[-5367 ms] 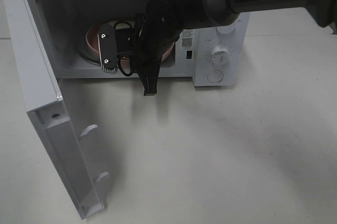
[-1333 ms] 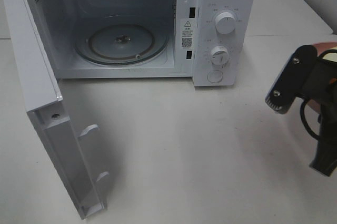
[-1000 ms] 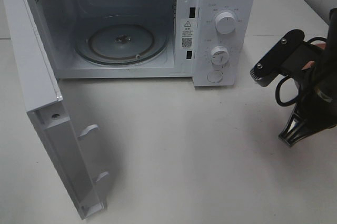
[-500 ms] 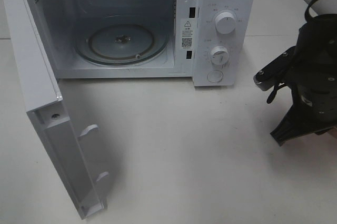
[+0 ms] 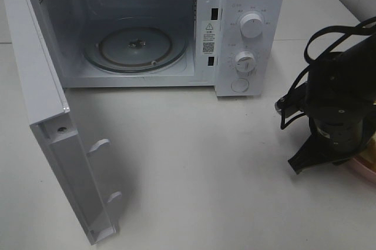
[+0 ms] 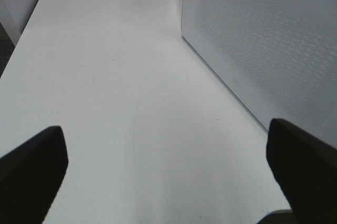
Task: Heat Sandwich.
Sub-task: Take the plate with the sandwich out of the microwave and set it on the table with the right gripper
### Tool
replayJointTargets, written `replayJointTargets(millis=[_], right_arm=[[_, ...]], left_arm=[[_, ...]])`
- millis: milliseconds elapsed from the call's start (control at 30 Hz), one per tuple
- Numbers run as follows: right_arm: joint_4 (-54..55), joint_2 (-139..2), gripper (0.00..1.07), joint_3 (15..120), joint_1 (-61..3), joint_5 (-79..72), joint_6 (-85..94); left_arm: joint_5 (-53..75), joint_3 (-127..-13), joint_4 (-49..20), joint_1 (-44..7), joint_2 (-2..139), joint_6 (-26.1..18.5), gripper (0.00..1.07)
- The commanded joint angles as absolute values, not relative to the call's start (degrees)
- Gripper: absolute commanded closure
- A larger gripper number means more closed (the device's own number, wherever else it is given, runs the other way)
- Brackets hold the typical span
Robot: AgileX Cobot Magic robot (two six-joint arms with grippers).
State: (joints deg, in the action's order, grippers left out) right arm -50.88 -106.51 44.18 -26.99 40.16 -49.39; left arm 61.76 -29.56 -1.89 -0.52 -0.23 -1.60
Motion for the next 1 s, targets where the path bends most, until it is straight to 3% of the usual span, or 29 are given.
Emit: replayJointTargets(millis=[33, 433, 800, 1000], right_arm=[[-53.80, -108.80, 1.04, 44.35, -26.70, 40.39, -52.14], [-55.29, -111.44, 0.93, 45.26, -26.70, 41.48, -56.15], [-52.43, -111.33, 0.68, 46.35, -26.87, 43.54, -52.60], [-49.90, -106.91, 0.67, 46.35, -26.87, 42.86, -49.27]], left_arm=[[61.13, -29.56, -1.95, -0.74, -0.63, -1.32, 0.09], [61.13, -29.56, -1.95, -0.74, -0.63, -1.32, 0.09], [61.13, -29.56, -1.95, -0.74, -0.63, -1.32, 0.09], [61.13, -29.56, -1.95, -0.74, -0.63, -1.32, 0.09]])
